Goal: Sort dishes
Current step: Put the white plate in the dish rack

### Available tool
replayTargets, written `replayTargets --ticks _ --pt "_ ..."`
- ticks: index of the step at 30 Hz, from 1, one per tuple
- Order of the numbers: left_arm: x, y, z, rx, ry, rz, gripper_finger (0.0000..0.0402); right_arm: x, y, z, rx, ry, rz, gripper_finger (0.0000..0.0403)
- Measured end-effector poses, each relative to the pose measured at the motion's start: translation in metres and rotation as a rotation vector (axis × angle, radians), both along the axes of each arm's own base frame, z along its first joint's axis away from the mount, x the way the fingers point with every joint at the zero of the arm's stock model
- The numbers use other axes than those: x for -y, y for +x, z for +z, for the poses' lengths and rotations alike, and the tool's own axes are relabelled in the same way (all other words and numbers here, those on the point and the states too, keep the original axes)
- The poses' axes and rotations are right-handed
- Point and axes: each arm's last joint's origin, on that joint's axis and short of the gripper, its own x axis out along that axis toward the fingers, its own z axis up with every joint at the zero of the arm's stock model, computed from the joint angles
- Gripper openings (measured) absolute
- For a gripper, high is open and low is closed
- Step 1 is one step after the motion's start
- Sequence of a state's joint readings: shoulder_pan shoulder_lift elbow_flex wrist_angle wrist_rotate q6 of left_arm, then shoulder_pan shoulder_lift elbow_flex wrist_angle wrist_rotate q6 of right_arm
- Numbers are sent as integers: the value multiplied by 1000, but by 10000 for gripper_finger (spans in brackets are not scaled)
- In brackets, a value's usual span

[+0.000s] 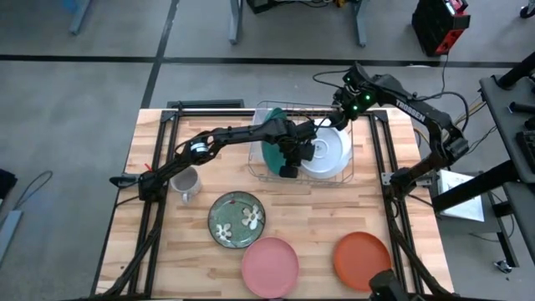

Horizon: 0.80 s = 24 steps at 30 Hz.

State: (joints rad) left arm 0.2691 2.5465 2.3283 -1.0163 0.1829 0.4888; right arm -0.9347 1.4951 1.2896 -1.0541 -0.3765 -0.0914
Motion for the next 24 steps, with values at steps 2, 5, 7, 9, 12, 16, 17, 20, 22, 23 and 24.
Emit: replayTargets --ticks 2,5,7,9,12,16,17,20,22,23,24 --pt "0 1 0 6 1 2 0 0 0 -2 -14 17 10 230" --pt "0 1 0 9 2 5 0 -1 1 -10 23 107 57 240" --pt "-1 1 -1 10 1 9 0 -1 4 -16 58 159 74 238" --pt "-1 1 -1 11 0 12 0 0 6 -21 75 186 99 229" --pt "-2 2 0 24 -6 32 0 2 9 -28 76 203 123 210" --pt "-2 2 2 26 -16 45 0 3 10 -29 94 212 133 165" --pt "-2 2 4 25 -19 49 0 3 9 -29 105 222 128 150" --pt "-1 1 11 27 -18 63 0 4 8 -25 122 240 104 125" --pt "-1 1 16 42 -9 85 0 4 7 -19 127 212 99 125" --pt "-2 1 20 53 -3 95 0 5 5 -16 132 197 98 125" --pt "-2 1 23 65 1 101 0 6 5 -12 136 182 99 125"
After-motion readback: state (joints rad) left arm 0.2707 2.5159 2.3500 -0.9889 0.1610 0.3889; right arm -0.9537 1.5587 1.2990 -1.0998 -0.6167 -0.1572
